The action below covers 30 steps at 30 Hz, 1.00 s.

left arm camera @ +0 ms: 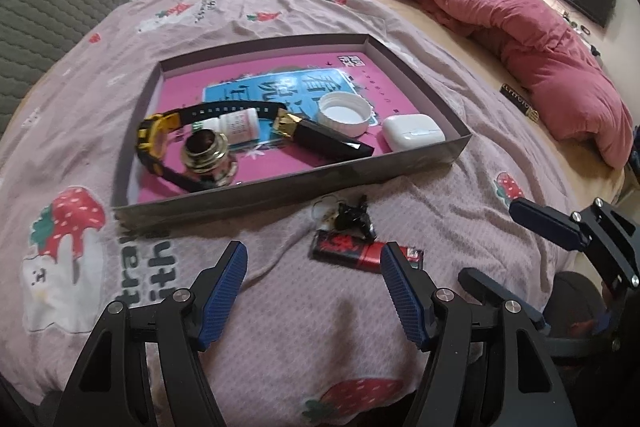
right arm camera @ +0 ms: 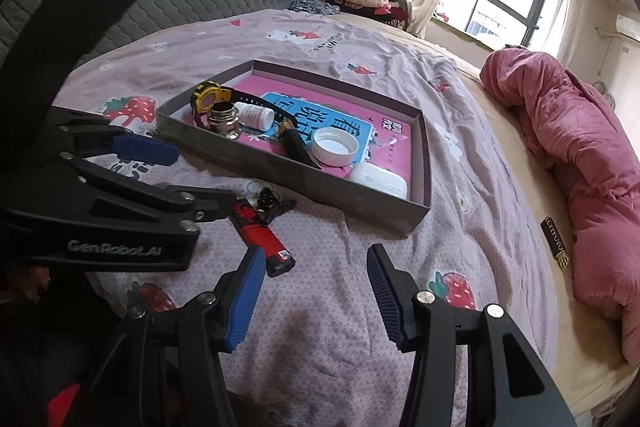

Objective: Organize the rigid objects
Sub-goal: 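Move the left tool to the black clip while the right tool reaches the red lighter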

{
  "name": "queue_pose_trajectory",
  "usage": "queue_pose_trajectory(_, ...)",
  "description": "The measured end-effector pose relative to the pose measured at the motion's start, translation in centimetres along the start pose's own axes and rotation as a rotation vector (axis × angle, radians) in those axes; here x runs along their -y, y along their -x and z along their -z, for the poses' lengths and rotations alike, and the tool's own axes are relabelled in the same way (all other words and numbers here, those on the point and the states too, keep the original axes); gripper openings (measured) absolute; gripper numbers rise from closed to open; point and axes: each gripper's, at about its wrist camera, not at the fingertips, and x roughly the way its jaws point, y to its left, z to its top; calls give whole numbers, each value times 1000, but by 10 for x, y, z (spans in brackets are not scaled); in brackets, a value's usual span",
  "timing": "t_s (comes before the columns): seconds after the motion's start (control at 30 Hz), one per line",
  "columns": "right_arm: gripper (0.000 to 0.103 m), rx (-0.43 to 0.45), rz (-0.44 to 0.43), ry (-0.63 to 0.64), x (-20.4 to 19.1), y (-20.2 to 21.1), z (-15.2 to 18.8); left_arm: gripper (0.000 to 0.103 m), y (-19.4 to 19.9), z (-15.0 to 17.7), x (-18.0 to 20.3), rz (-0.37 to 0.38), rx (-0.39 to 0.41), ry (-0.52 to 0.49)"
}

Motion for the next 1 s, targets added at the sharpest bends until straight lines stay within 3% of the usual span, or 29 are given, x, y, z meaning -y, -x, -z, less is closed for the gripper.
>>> queue_pose_trajectory(0.53,52,-30,10,-140,40,-13,11,70,-52,-18,11,53,-83,41)
queue_pose_trajectory(0.77,52,-31,-3,-141,42,-17,12,55,-65,-21,14,64,-103,35)
queue_pose_trajectory(1.0,52,-30,-12,-141,41,-19,11,48,-72,-23,16,67,-104,31)
